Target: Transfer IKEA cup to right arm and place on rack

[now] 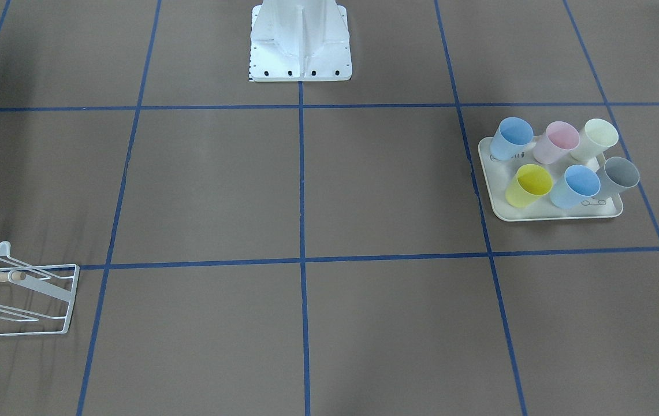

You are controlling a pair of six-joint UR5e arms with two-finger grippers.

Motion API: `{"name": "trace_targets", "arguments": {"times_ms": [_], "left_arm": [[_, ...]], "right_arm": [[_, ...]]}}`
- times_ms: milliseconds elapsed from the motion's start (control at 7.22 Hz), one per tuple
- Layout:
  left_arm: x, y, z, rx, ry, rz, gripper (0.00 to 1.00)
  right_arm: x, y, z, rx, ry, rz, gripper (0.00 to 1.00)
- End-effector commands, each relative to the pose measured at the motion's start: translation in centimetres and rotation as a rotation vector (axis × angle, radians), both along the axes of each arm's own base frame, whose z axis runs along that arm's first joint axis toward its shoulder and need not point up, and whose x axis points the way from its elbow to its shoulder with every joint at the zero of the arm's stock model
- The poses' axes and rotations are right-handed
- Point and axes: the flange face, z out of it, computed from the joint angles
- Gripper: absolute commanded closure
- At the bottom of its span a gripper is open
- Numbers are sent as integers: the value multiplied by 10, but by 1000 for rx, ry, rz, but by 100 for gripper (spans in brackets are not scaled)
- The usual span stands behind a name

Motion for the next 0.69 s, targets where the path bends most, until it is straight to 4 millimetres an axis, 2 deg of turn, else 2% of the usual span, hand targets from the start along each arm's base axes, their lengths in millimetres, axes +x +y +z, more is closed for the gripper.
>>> {"name": "trace_targets", "arguments": {"times_ms": [0, 138, 415, 554], "left_arm": [[1, -5, -12, 96, 12, 7, 0], [1, -5, -22, 137, 13, 5, 0], [8, 1, -25, 242, 19, 21, 0], [10, -2, 0, 198, 17, 26, 0]], "right_arm": [[0, -2, -7, 52, -6, 6, 1], [0, -3, -12, 75, -8, 20, 1], [0, -5, -34, 137, -43, 115, 1], [-7, -3, -43, 205, -63, 102, 1]]}}
